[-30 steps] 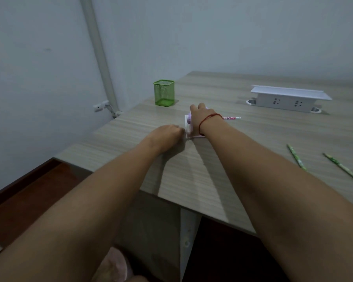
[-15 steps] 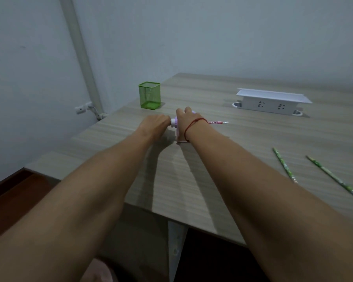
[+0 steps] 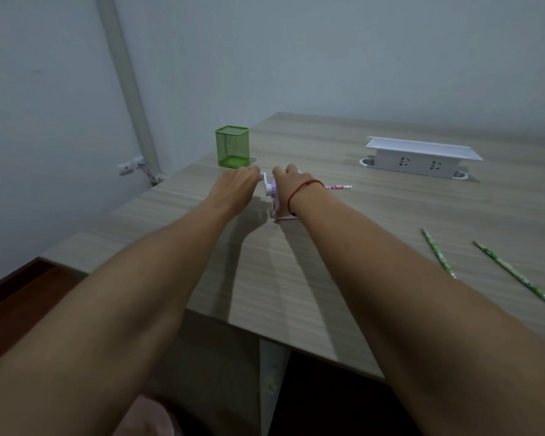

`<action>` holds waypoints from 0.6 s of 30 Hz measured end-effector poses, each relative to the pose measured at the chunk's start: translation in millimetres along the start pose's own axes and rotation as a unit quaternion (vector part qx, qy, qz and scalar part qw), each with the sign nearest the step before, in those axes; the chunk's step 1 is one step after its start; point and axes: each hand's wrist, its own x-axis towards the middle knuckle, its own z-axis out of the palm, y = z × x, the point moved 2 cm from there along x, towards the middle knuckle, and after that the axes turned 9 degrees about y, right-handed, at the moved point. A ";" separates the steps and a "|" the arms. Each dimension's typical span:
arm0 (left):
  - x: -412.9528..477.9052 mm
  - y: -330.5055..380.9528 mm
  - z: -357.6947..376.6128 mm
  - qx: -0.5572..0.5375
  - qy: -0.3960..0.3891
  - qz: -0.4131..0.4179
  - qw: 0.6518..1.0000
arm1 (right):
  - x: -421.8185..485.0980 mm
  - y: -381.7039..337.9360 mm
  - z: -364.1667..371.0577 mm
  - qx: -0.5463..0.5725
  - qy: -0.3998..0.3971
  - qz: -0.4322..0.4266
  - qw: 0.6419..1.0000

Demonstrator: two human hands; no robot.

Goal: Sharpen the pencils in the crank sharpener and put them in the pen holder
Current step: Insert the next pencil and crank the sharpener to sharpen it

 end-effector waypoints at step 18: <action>-38.5 6.4 -24.0 -0.109 0.078 0.087 0.987 | -3.5 -7.1 -9.8 -0.006 -0.021 0.025 0.999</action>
